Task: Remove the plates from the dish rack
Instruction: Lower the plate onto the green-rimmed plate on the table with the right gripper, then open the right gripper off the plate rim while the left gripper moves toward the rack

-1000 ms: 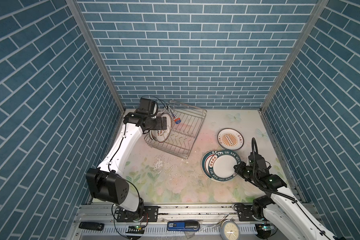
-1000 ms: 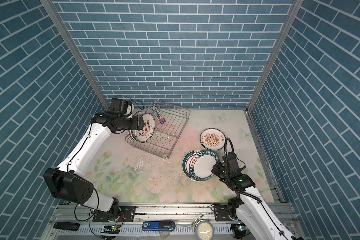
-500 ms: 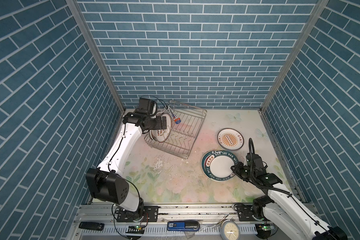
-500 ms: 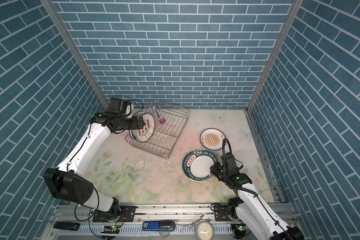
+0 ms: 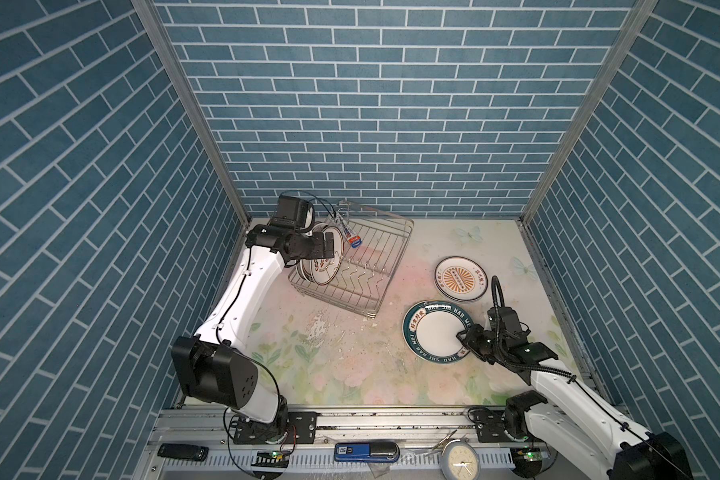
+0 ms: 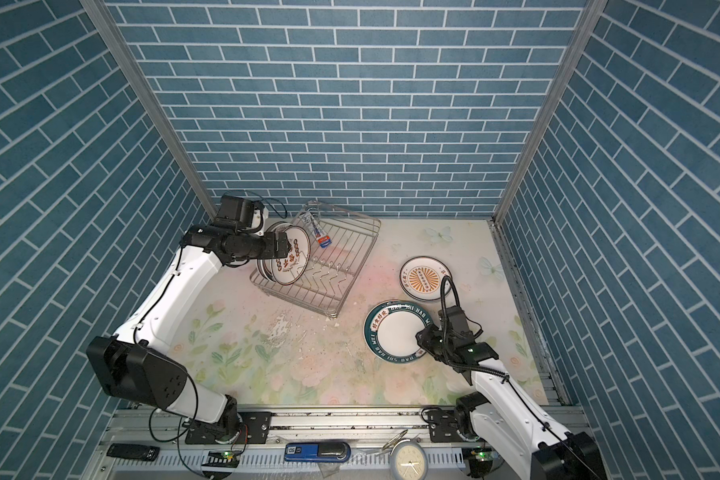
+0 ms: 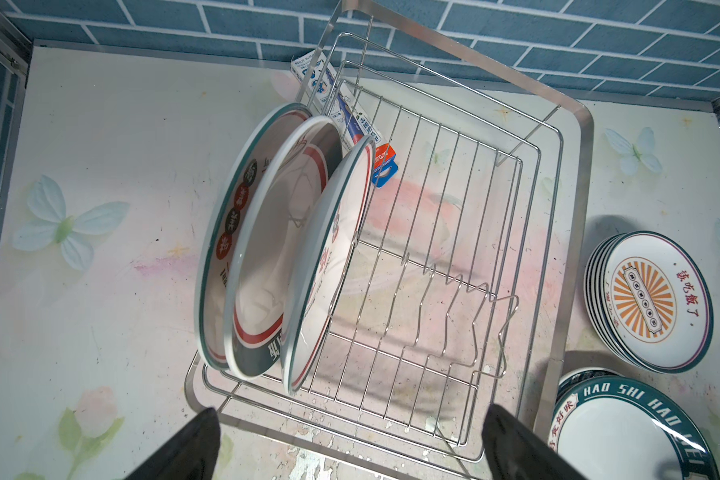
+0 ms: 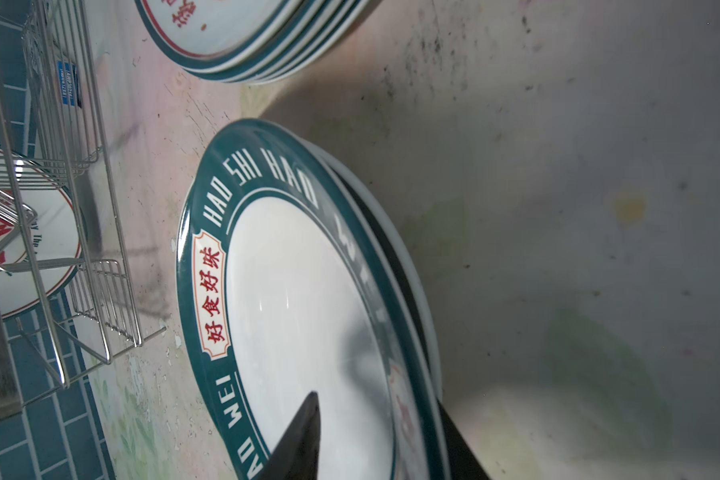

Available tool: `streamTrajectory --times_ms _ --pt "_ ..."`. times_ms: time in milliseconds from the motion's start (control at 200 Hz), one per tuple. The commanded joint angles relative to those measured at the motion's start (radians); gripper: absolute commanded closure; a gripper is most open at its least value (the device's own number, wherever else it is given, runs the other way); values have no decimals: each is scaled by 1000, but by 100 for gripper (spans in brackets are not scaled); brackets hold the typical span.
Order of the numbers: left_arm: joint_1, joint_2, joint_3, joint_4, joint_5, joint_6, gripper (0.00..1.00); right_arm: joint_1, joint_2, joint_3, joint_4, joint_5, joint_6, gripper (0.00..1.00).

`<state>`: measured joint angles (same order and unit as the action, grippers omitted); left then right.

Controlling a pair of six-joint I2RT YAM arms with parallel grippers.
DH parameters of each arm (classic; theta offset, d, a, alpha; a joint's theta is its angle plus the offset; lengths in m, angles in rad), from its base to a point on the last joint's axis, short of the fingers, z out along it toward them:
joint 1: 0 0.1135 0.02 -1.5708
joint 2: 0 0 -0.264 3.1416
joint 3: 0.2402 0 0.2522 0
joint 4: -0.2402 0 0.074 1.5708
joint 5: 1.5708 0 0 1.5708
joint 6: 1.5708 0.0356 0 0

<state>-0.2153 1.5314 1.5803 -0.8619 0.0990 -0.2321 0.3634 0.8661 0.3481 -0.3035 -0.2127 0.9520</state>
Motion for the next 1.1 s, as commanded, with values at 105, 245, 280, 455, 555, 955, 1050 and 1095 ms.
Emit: streamTrajectory --times_ms 105,245,280,455,555,955,1050,1095 --pt "5 -18 -1 -5 5 4 1 -3 38 73 -69 14 -76 51" --pt "5 -11 4 -9 10 5 1 -3 65 115 -132 26 -125 49" --pt "5 -11 4 -9 11 6 1 -3 69 119 -139 27 -132 48" --pt "6 -11 6 -9 16 8 1 -2 80 150 -173 30 -165 47" --pt "5 -11 5 -9 17 10 1 -3 87 179 -211 34 -191 47" --pt "5 -10 6 -9 29 12 1 8 169 232 -252 25 -249 45" --pt "5 -11 7 -9 32 14 1 15 186 241 -262 35 -260 44" --pt "5 -10 7 -9 34 14 1 17 190 244 -263 36 -262 44"
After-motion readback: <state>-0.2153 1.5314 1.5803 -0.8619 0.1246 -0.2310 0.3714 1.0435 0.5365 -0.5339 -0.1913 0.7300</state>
